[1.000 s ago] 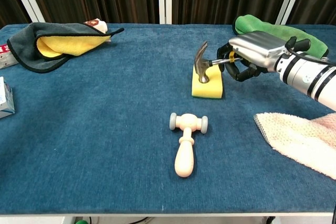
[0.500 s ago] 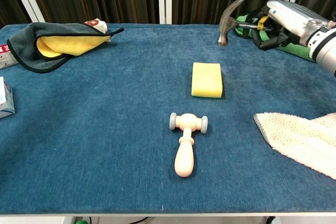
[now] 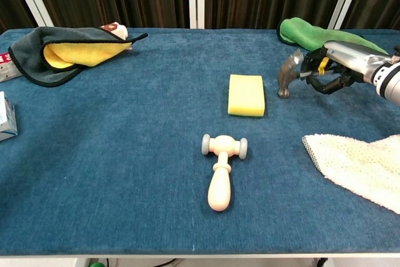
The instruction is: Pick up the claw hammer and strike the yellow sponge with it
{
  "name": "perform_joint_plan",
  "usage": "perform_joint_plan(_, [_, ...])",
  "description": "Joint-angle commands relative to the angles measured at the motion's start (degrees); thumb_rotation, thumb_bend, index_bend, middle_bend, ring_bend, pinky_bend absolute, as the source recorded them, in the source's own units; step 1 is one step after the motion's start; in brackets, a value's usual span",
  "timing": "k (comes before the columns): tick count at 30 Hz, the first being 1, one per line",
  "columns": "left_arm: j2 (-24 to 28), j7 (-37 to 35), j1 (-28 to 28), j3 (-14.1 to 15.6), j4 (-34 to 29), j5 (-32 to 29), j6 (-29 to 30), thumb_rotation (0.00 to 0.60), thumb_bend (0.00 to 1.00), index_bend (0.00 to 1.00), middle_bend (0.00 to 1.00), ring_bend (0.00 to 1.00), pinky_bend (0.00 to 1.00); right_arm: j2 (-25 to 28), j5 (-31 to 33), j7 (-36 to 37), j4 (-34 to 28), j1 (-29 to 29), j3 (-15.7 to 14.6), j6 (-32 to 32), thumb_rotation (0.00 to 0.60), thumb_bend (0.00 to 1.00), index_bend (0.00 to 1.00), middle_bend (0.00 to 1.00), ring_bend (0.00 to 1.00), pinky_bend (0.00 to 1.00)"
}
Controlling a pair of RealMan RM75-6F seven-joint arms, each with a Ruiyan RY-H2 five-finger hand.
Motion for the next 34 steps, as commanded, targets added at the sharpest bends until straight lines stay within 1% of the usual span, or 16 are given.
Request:
perform_joint_plan(1, [0.2, 0.2, -0.1, 0.0, -0.2, -0.2, -0.4, 0.600, 0.12, 0.28, 0.18, 0.08, 0.11, 3.3, 1.2, -1.9, -4.4, -0.9, 0.4, -0.3, 0.600, 0.11, 0.13, 0.18, 0.05, 0.00])
perform_joint_plan(4, [0.4, 0.2, -0.4, -0.1, -0.3, -0.6, -1.0, 0.600, 0.12, 0.28, 0.18, 0.08, 0.11, 7.1, 2.2, -4.6, -9.6, -2.0, 0.7, 0.3, 0.600, 0.01, 0.04, 0.13, 0.01, 0.00])
perform_joint_plan(6, [0.6, 0.2, -0.5, -0.3, -0.2, -1.0, -1.3, 0.600, 0.12, 0.28, 0.18, 0.08, 0.11, 10.1, 2.4, -5.8, -13.7, -3.2, 0.9, 1.9, 0.600, 0.00, 0.00, 0.11, 0.00, 0.00])
perform_joint_plan(9, [0.9, 0.2, -0.5, -0.5, 0.0, -1.4, -1.4, 0.600, 0.12, 0.28, 0.18, 0.08, 0.11, 14.2, 2.6, -7.4, -18.8, -5.4, 1.4, 5.6, 0.600, 0.00, 0.00, 0.10, 0.00, 0.00])
perform_joint_plan(12, [1.9, 0.2, -0.2, -0.7, 0.1, -2.8, -1.8, 0.600, 0.12, 0.28, 0.18, 0.08, 0.11, 20.6, 3.3, -10.6, -26.3, -8.5, 1.5, 9.5, 0.600, 0.06, 0.00, 0.14, 0.00, 0.00])
perform_joint_plan(13, [2.4, 0.4, 0.0, -0.6, -0.1, -3.5, -2.2, 0.600, 0.12, 0.28, 0.18, 0.08, 0.11, 22.6, 3.3, -11.3, -28.5, -9.4, 1.3, 10.3, 0.600, 0.08, 0.01, 0.15, 0.00, 0.00])
perform_joint_plan(16, [3.8, 1.5, 0.5, -0.6, -0.2, -5.9, -3.3, 0.600, 0.12, 0.28, 0.18, 0.08, 0.11, 28.8, 3.2, -12.2, -35.0, -12.6, 0.8, 13.6, 0.600, 0.08, 0.01, 0.16, 0.00, 0.00])
perform_joint_plan(19, [4.7, 2.6, 1.7, -0.6, -0.3, -8.0, -2.9, 0.600, 0.12, 0.28, 0.18, 0.08, 0.11, 33.6, 1.8, -11.2, -39.5, -16.2, -0.3, 17.5, 0.600, 0.08, 0.02, 0.14, 0.00, 0.00])
perform_joint_plan(21, [5.1, 2.2, 2.8, -0.6, -0.6, -8.9, -1.8, 0.600, 0.12, 0.28, 0.18, 0.08, 0.11, 36.0, 0.3, -8.9, -41.2, -18.6, -1.4, 19.9, 0.600, 0.09, 0.02, 0.14, 0.00, 0.00])
perform_joint_plan(24, [5.9, 2.5, 4.4, 0.0, -1.3, -9.0, -0.2, 0.600, 0.12, 0.28, 0.18, 0.08, 0.11, 38.1, -1.6, -4.1, -41.6, -21.7, -3.2, 22.2, 0.600, 0.09, 0.02, 0.12, 0.00, 0.00])
perform_joint_plan(27, [6.8, 3.0, 5.8, 0.7, -2.3, -8.5, 1.3, 0.600, 0.12, 0.28, 0.18, 0.08, 0.11, 38.4, -3.2, 0.1, -40.1, -24.4, -4.4, 24.9, 0.600, 0.09, 0.02, 0.12, 0.00, 0.00])
perform_joint_plan(30, [7.5, 3.7, 6.9, 1.3, -3.1, -7.8, 2.4, 0.600, 0.12, 0.28, 0.18, 0.08, 0.11, 38.0, -4.5, 3.1, -38.3, -26.2, -5.0, 27.1, 0.600, 0.10, 0.02, 0.12, 0.00, 0.00])
perform_joint_plan(34, [7.9, 4.0, 7.5, 1.7, -3.8, -7.4, 2.6, 0.600, 0.12, 0.28, 0.18, 0.08, 0.11, 37.5, -6.1, 4.6, -36.9, -27.1, -5.2, 28.4, 0.600, 0.10, 0.02, 0.12, 0.00, 0.00])
